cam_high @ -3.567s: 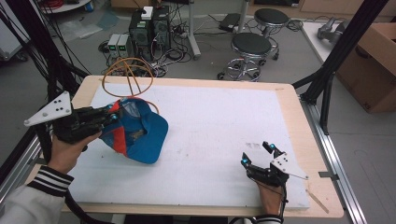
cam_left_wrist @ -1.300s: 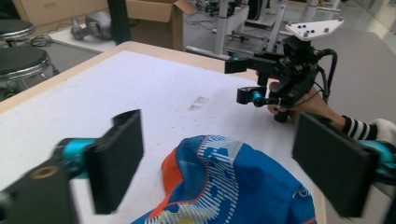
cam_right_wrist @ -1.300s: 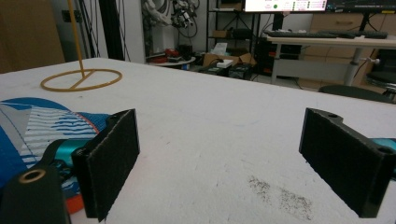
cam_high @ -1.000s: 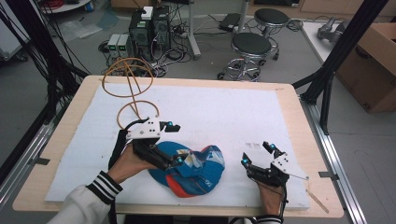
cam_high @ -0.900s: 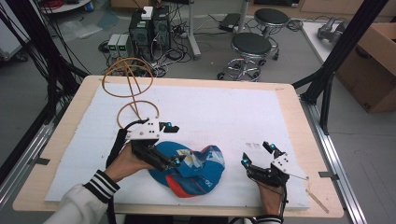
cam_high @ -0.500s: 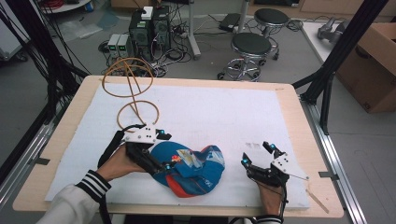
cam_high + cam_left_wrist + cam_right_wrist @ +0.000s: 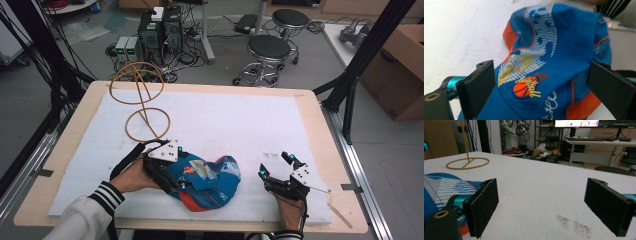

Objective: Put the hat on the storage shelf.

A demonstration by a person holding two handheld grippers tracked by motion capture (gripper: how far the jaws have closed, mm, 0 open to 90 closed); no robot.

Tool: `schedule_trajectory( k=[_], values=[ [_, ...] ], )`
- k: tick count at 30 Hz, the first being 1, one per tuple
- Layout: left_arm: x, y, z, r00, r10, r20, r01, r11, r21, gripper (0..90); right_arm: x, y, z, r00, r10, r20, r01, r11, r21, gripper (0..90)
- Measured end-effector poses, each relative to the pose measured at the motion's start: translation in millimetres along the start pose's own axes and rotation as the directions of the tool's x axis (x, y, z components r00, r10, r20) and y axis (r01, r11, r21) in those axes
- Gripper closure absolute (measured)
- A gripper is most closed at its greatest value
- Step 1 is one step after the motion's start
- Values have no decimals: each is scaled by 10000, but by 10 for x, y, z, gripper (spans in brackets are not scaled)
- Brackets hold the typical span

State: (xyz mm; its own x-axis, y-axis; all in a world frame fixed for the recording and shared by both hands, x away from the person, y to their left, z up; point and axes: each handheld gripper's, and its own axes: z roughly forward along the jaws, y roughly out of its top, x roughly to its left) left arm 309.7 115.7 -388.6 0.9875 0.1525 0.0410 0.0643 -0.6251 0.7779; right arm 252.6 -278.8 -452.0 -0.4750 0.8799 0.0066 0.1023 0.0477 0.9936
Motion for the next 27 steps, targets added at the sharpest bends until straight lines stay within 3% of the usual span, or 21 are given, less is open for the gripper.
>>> schedule_trajectory(
  k=[3, 18, 22, 27],
  values=[
    [-4, -10, 48, 9998, 221, 17, -222, 9992, 324, 165, 0, -1, 0, 10000, 22, 3, -22, 10000, -18, 114],
    [22, -64, 234, 9975, 672, 229, -697, 9885, 1342, 188, 1, -1, -1, 10000, 7, 6, -7, 10000, -26, 114],
    [6, -66, 248, 9950, 911, 413, -961, 9851, 1428, 220, 0, -1, -2, 10000, 17, 2, -17, 10000, -56, 114],
    [19, -75, 259, 9952, 880, 429, -937, 9833, 1562, 228, 2, -2, -3, 10000, 37, -1, -37, 10000, -29, 114]
  ],
)
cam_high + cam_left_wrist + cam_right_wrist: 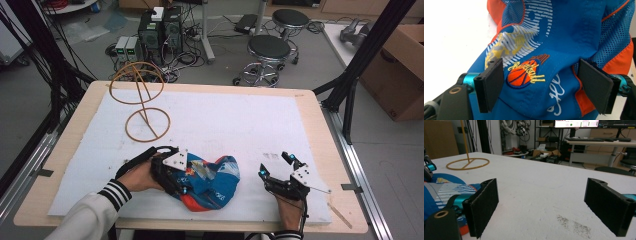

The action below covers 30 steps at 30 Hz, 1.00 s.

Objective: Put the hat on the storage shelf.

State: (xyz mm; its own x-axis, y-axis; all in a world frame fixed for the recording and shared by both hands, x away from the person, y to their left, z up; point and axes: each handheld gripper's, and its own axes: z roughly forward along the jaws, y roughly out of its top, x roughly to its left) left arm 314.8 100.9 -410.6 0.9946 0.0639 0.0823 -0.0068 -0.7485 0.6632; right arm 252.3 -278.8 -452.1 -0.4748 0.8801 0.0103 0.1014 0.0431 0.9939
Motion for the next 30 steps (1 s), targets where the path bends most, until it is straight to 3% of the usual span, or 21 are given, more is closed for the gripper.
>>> schedule_trajectory(
  k=[7, 13, 17, 18, 21, 25, 30],
  values=[
    [10, 14, 78, 9998, 182, -34, -181, 9995, 254, 291, -1, -1, 1, 10000, -47, 12, 47, 10000, -20, 114],
    [65, 8, 80, 9997, 24, -251, -16, 9994, 340, 471, 0, -1, -1, 10000, -9, 9, 9, 10000, -29, 114],
    [73, 3, 82, 9997, -245, -58, 247, 9990, 367, 568, 0, -1, -1, 10000, -15, 9, 15, 10000, -32, 114],
    [68, 1, 89, 9995, -300, -56, 303, 9986, 443, 635, 0, -1, -1, 10000, -9, 9, 9, 10000, -33, 114],
    [58, 6, 110, 9986, -527, 49, 524, 9972, 543, 719, -1, -1, -2, 10000, -35, 21, 35, 10000, -53, 114],
    [53, 10, 113, 9962, -843, 211, 827, 9943, 667, 802, -4, -2, -2, 10000, -70, 17, 71, 9999, -85, 114],
    [76, 1, 74, 9908, -1298, 380, 1280, 9907, 462, 853, -6, -1, -2, 10000, -74, 15, 74, 9999, -78, 114]
  ],
)
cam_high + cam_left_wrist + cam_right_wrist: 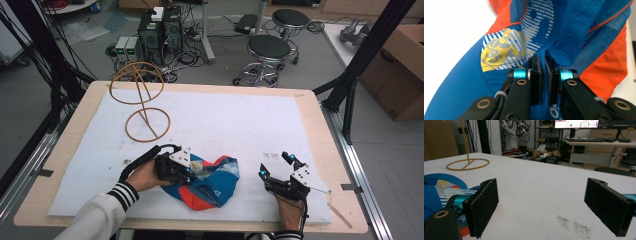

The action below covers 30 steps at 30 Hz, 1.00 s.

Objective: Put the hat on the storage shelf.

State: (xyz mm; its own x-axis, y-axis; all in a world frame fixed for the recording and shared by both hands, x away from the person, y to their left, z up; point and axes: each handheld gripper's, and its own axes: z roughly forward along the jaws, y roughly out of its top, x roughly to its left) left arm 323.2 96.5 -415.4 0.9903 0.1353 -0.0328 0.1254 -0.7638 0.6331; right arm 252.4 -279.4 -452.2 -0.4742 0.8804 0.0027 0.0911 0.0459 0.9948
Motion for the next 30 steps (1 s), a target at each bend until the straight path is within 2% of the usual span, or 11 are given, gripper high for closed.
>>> schedule_trajectory(
  k=[2, 4, 6, 10, 13, 16, 19, 20, 22, 25, 30],
  values=[
    [-1, -8, -12, 9998, -195, -68, 194, 9996, -223, 855, -1, 0, 0, 10000, 4, -1, -4, 10000, -3, 114],
    [-6, -31, -35, 9990, -422, -166, 409, 9968, -684, 857, -1, 0, 0, 10000, -2, -3, 2, 10000, 0, 114],
    [-6, -39, -68, 9988, -443, -232, 419, 9947, -936, 858, -1, 0, 0, 10000, 3, -3, -3, 10000, 5, 114],
    [-17, -24, -187, 9971, -682, -334, 608, 9805, -1867, 860, 3, 1, 0, 10000, 33, -4, -33, 10000, 29, 114],
    [-15, -25, -282, 9957, -865, -323, 749, 9615, -2645, 860, 5, 1, 0, 10000, 53, -13, -53, 10000, 35, 114],
    [-25, -29, -344, 9947, -919, -458, 732, 9475, -3114, 860, 6, 1, 1, 10000, 40, 2, -40, 10000, 42, 114],
    [-45, -34, -412, 9928, -1006, -657, 695, 9266, -3696, 861, 6, 1, 1, 10000, 28, 3, -28, 10000, 47, 114],
    [-43, -37, -431, 9924, -1013, -699, 674, 9225, -3800, 861, 7, 1, 1, 10000, 27, 7, -27, 10000, 48, 114],
    [-47, -42, -472, 9903, -1138, -791, 701, 9036, -4225, 861, 6, 1, 2, 10000, 11, 8, -11, 10000, 48, 114],
    [-56, -51, -538, 9876, -1190, -1025, 600, 8889, -4542, 861, 6, 1, 2, 10000, 1, 11, -1, 10000, 47, 114],
    [-62, -67, -629, 9824, -1230, -1405, 388, 8705, -4906, 861, 5, 2, 5, 10000, -47, 6, 47, 10000, 38, 114]
  ],
)
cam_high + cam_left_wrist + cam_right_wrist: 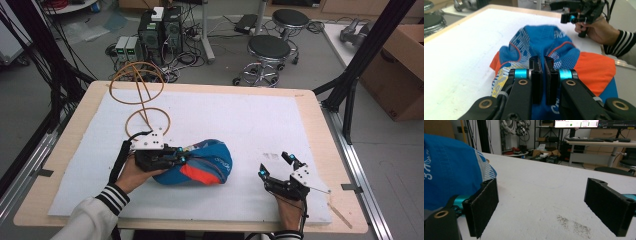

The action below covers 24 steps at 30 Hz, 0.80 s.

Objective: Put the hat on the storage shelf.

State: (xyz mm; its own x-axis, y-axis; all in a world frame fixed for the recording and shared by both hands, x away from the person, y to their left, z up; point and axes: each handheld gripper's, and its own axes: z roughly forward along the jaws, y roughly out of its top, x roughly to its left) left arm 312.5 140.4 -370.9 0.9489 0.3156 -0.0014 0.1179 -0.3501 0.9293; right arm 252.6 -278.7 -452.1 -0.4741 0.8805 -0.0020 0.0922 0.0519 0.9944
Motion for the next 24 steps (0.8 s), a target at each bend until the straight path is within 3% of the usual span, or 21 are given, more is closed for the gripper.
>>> schedule_trajectory(
  k=[6, 13, 24],
  values=[
    [-4, 42, -109, 9990, 114, -437, -148, 9968, -780, 863, 0, 0, 1, 10000, -12, 5, 12, 10000, 7, 114],
    [-4, 97, -246, 9962, 183, -850, -312, 9876, -1537, 863, 9, 0, 1, 10000, 42, 13, -42, 10000, 52, 114],
    [47, 373, -505, 9894, 118, -1451, -408, 9793, -1981, 863, 10, 1, 3, 10000, -13, 19, 13, 10000, 63, 114]
  ],
)
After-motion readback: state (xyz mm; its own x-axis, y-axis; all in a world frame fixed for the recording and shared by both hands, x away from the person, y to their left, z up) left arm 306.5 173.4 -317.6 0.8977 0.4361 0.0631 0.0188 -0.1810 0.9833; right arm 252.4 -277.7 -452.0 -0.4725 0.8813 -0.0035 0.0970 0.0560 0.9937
